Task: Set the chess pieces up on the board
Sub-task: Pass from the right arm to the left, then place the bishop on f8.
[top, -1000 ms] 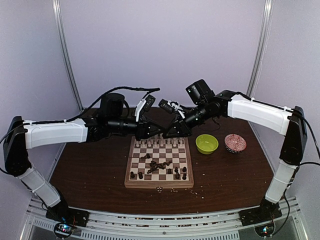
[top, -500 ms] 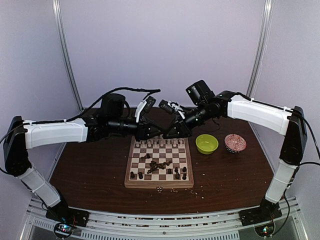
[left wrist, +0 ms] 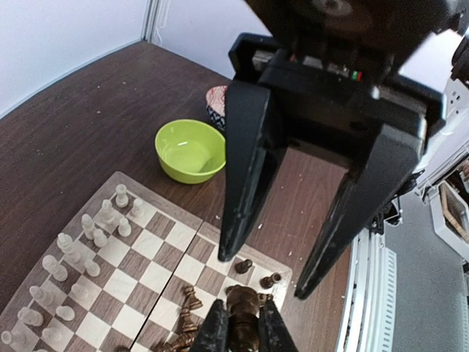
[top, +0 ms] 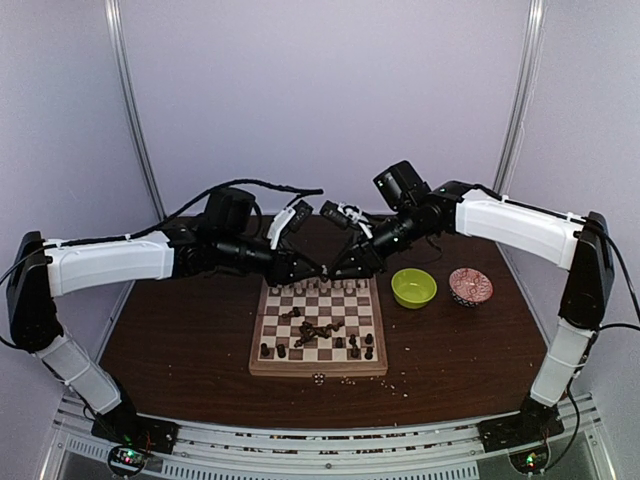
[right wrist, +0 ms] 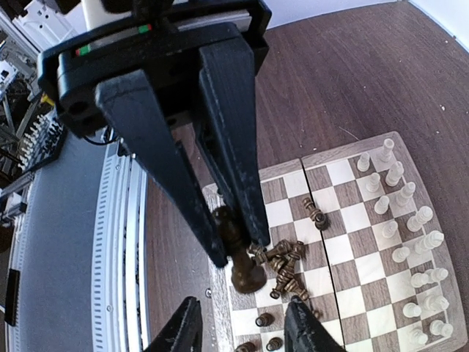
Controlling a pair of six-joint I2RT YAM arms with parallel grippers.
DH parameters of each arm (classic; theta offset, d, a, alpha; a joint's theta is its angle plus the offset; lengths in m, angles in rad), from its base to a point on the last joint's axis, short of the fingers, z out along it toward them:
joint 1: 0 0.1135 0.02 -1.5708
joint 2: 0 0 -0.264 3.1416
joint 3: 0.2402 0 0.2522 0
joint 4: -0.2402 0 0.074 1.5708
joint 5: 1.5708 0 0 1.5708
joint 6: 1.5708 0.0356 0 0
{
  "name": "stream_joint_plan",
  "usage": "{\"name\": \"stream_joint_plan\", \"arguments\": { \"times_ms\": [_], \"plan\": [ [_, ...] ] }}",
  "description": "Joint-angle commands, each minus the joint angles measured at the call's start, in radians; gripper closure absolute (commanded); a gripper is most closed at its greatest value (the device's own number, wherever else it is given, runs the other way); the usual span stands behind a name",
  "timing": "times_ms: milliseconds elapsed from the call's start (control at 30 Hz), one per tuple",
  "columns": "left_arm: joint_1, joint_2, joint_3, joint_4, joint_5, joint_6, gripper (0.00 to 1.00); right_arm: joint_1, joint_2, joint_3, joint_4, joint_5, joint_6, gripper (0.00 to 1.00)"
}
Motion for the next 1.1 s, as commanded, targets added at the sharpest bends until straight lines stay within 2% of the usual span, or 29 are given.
{"name": "stream_joint_plan", "arguments": {
  "times_ms": [0,100,267,400,800,1067],
  "plan": [
    [0.005,-0.015,0.083,-0.229,-0.077,0.142,0.92,-0.037,-0.054,-0.024,-0.128,-0.031,-0.110,0.59],
    [-0.011,-0.018,0.112,-0.369,-0.126,0.229,0.92,-0.066,-0.092,-0.059,-0.193,-0.049,-0.162,0.55],
    [-0.082,0.009,0.177,-0.598,-0.255,0.350,0.92,-0.115,-0.158,-0.186,-0.132,-0.060,-0.143,0.54],
    [-0.149,0.045,0.211,-0.713,-0.335,0.405,0.92,-0.137,-0.146,-0.181,-0.132,-0.068,-0.140,0.54],
    [-0.260,0.184,0.232,-0.752,-0.472,0.456,0.91,-0.138,-0.122,-0.169,-0.150,-0.060,-0.159,0.54],
    [-0.264,0.221,0.229,-0.728,-0.472,0.465,0.90,-0.139,-0.115,-0.167,-0.157,-0.053,-0.167,0.54]
  ]
}}
